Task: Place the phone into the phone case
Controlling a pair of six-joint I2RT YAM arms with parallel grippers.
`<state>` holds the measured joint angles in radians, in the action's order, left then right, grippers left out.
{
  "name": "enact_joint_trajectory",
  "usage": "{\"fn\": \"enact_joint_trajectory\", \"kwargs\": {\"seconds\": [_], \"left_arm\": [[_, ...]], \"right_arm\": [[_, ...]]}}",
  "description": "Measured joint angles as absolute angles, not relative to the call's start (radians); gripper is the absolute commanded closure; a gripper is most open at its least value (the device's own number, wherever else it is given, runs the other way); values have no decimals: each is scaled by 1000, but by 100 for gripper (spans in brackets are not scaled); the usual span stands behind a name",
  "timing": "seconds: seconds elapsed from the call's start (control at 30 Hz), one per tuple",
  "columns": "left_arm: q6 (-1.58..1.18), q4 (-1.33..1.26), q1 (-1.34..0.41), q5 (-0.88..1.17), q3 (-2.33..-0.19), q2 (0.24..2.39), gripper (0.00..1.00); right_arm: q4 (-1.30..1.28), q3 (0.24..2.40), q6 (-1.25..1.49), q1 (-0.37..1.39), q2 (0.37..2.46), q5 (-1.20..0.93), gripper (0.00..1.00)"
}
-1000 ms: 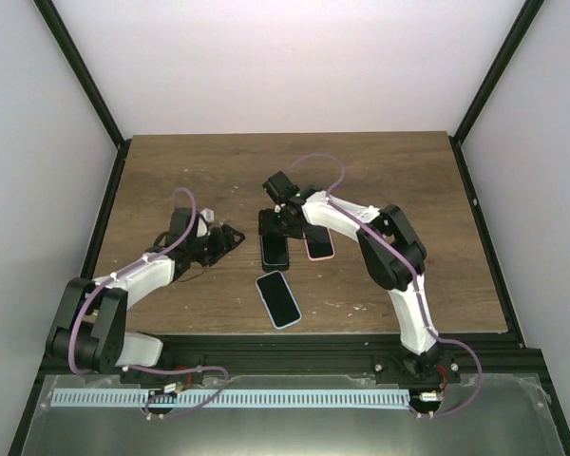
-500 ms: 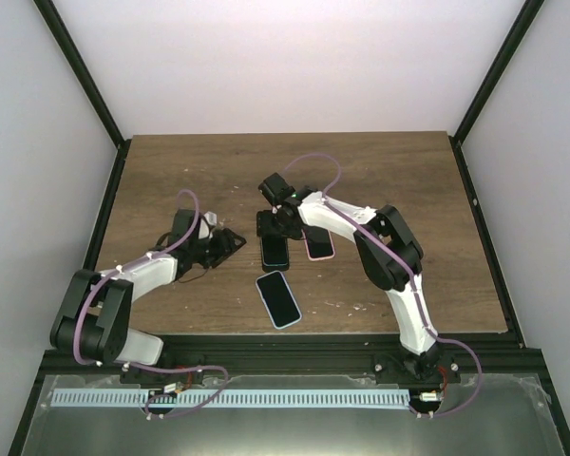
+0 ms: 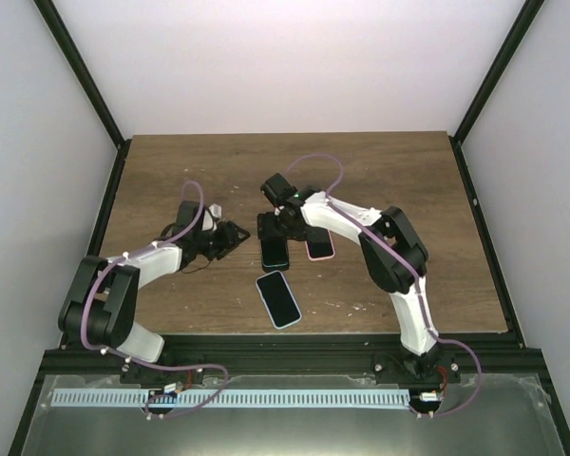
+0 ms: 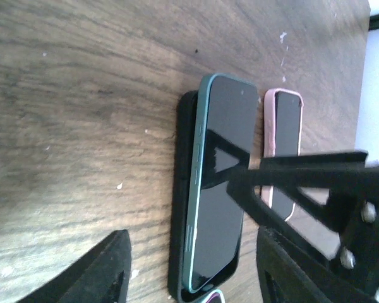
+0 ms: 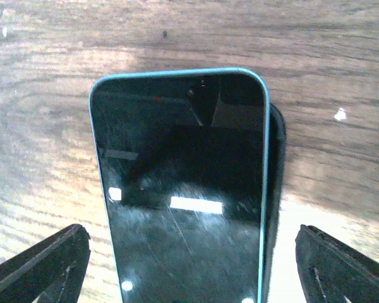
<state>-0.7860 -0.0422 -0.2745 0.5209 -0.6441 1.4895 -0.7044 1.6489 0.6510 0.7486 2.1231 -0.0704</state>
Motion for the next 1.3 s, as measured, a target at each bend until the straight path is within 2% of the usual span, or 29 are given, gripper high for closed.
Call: {"fn": "enact_joint_trajectory", "kwargs": {"seconds": [0.1, 0.23, 0.3, 0.63, 0.97, 1.3], "left_arm": [[-778, -45, -274, 534, -680, 1531, 58], [-768, -70, -274, 565, -722, 1592, 61], [-762, -75, -274, 577, -743, 1623, 61], [-720, -86, -276, 625, -825, 1778, 66], [-714, -128, -305, 671, -836, 1850, 77], [-687, -102, -349, 653, -877, 1860, 97]], "right_arm": [[-685, 1590, 641, 741, 2071, -73, 22], [-624, 1459, 630, 717, 1965, -104, 36], [-587, 1410, 617, 703, 1929, -125, 40], [-381, 1261, 610, 660, 1890, -245, 47], [-265, 1221, 602, 626, 1924, -307, 51], [-191, 1175, 603, 617, 1950, -348, 59]]}}
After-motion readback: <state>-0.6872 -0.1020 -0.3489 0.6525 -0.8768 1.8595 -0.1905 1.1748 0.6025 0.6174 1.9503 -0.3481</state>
